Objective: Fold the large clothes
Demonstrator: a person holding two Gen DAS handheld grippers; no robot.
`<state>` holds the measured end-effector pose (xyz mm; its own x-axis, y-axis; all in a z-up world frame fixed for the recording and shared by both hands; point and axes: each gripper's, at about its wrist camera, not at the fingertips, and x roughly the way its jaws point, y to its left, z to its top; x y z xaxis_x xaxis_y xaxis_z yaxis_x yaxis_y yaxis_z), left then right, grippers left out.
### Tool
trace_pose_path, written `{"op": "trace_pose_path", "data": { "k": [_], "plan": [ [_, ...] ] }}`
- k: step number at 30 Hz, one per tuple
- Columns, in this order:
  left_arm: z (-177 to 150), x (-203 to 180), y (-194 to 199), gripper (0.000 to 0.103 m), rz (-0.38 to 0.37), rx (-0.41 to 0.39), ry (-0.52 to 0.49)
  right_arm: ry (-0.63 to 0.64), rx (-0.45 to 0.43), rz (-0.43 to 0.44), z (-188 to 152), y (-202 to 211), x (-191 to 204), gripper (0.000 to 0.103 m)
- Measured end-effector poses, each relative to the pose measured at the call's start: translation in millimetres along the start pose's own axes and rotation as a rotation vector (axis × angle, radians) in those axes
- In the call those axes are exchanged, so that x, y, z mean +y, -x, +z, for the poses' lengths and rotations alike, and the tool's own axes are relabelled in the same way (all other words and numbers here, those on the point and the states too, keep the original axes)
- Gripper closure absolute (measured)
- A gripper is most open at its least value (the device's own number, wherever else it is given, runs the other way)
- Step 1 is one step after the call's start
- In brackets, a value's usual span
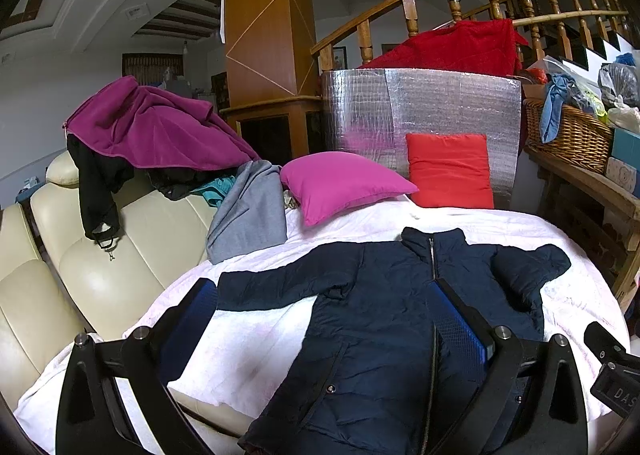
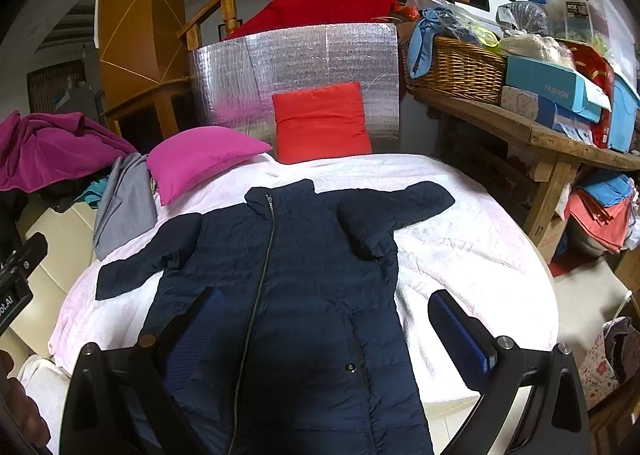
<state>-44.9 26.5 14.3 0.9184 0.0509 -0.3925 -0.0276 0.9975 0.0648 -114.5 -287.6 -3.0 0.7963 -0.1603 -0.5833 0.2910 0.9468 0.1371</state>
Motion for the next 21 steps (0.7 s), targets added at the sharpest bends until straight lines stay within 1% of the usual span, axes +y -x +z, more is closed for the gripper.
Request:
{"op": "trace_pose_path", "data": {
  "k": [21],
  "plan": [
    [-2.0, 6.1, -14.4, 0.0, 0.003, 0.024, 0.0, 0.008, 0.019, -0.023, -0.5, -10.6, 2.2, 0.0]
  ]
}}
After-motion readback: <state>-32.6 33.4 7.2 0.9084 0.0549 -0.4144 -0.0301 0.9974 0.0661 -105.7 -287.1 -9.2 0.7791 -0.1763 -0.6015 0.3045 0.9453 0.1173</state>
